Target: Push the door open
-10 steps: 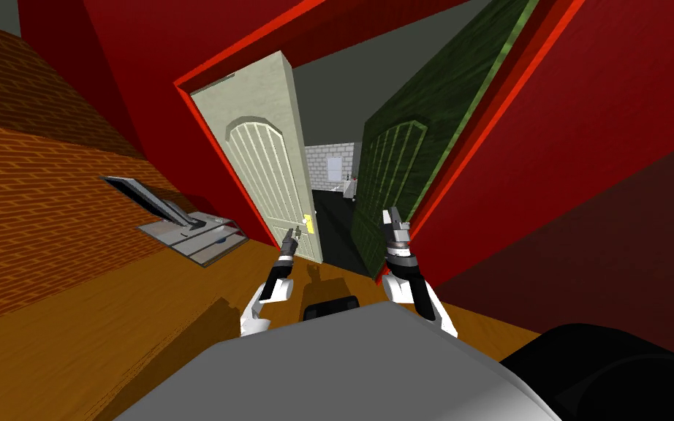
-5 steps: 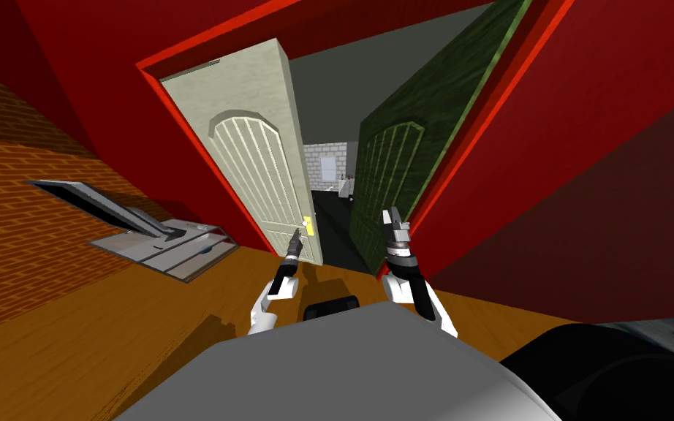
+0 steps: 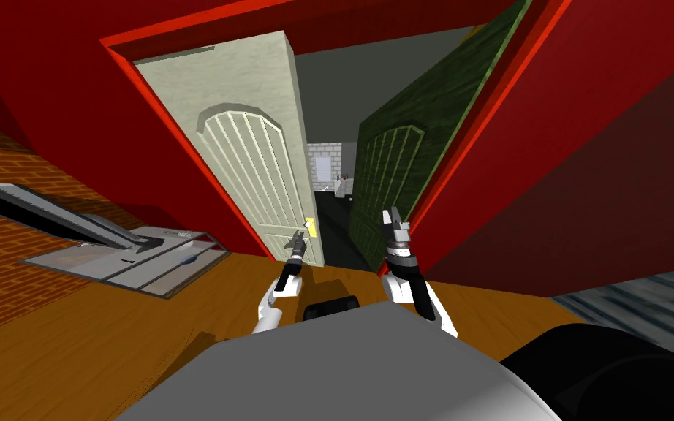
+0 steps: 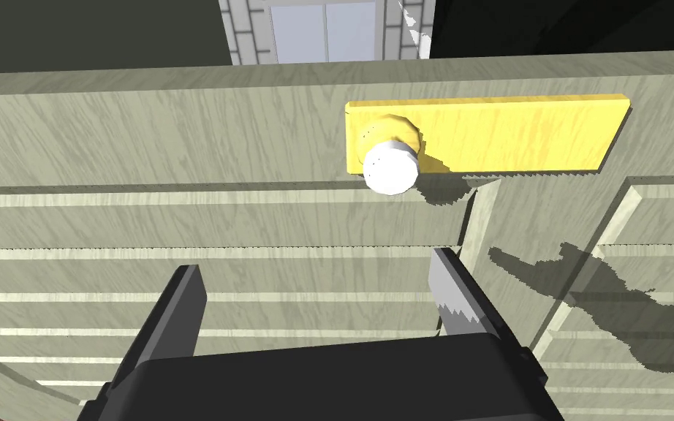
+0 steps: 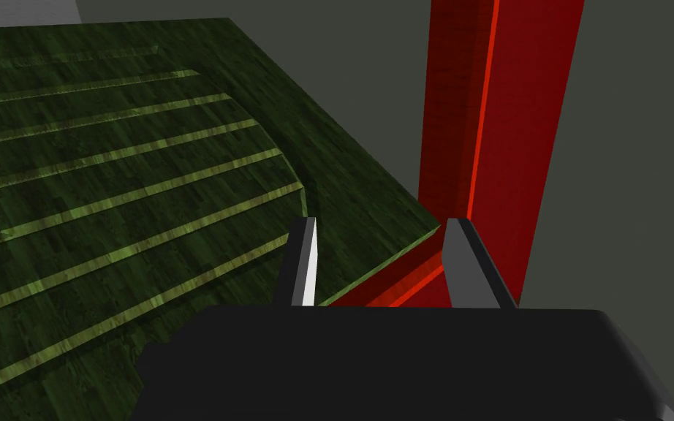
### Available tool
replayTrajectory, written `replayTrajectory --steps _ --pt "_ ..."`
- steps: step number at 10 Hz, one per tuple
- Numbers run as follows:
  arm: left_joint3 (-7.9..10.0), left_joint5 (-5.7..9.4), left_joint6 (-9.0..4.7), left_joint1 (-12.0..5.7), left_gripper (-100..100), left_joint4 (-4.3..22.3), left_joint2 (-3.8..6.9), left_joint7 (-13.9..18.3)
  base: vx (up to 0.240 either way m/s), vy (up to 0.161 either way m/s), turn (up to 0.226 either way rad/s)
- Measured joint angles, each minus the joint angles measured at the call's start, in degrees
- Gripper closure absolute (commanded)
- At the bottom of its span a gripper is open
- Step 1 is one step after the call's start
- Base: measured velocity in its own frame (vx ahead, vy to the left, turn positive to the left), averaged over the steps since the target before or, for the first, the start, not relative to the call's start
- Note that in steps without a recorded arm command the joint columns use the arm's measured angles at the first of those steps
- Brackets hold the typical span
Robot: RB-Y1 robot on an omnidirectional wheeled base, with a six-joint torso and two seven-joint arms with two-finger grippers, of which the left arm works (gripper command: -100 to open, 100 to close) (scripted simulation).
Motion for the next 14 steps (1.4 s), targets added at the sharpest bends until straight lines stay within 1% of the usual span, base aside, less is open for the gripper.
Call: replayTrajectory --steps 1,2,3,6,7,8,9,10,11,12,14 --pt "-0.16 -0.10 0.21 -0.75 -100 1.58 -0.25 -0.03 0.062 0.214 -0.193" --pt "-0.40 -0.29 1.10 -1.19 -100 2.07 -0.76 -0.17 0.047 0.171 -0.099" --pt "-0.50 -0.35 1.55 -1.72 -100 3.00 -0.93 -0.19 0.009 0.186 -0.097" --pt "-0.91 -0.73 2.16 -2.97 -100 5.94 -2.17 -0.52 0.035 0.184 -0.123" --pt "-0.99 -0.81 2.04 -3.48 -100 7.32 -2.53 -0.56 0.011 0.173 -0.091" --pt "-1.10 -0.87 2.48 -3.98 -100 7.91 -2.83 -0.55 0.002 0.079 -0.021" --pt "-1.11 -0.87 2.64 -4.03 -100 7.94 -2.84 -0.54 0.097 0.001 -0.022" --pt "-0.94 -0.79 2.60 -4.30 -100 8.22 -1.74 -0.47 0.141 -0.030 -0.015" --pt "-0.85 -0.75 2.39 -4.37 -100 8.54 -0.96 -0.41 0.171 -0.024 -0.011" --pt "-0.75 -0.73 2.35 -4.46 -100 8.62 -0.44 -0.41 0.205 -0.029 -0.021" --pt "-0.40 -0.71 2.16 -4.88 -100 9.25 -0.13 -0.55 0.199 -0.035 -0.016"
